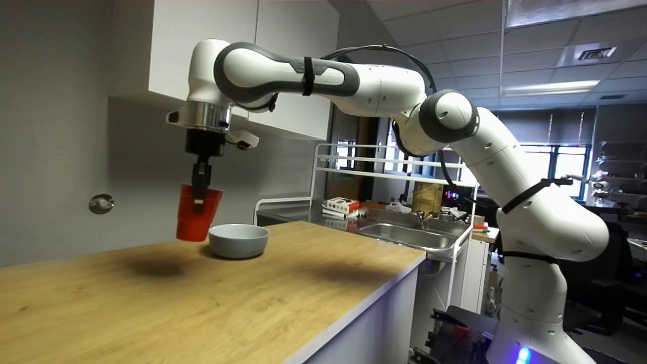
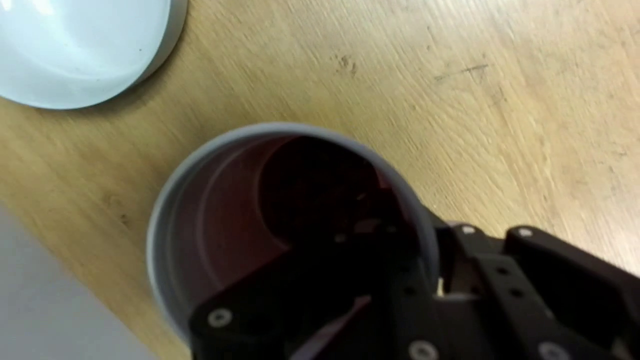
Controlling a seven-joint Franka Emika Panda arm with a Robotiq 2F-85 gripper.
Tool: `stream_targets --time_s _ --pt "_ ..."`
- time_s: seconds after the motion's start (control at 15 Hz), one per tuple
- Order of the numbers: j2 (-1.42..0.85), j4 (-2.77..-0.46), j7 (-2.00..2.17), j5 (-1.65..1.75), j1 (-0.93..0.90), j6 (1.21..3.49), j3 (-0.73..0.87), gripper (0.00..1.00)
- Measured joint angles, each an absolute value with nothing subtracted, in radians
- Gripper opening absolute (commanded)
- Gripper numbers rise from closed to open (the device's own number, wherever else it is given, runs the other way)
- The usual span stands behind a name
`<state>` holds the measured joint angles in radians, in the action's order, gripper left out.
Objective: Pour the contents of the orange cup into the grey bowl
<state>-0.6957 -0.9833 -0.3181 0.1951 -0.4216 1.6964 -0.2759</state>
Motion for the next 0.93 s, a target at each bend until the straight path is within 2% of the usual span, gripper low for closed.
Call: stream_targets --time_s 0.4,0.93 --pt "-0.685 -0.935 -0.432 0.187 -0.387 1.696 -0.276 0.04" --pt "-0.695 -0.934 -0.797 0.041 -0.193 1.662 -0.29 0.04"
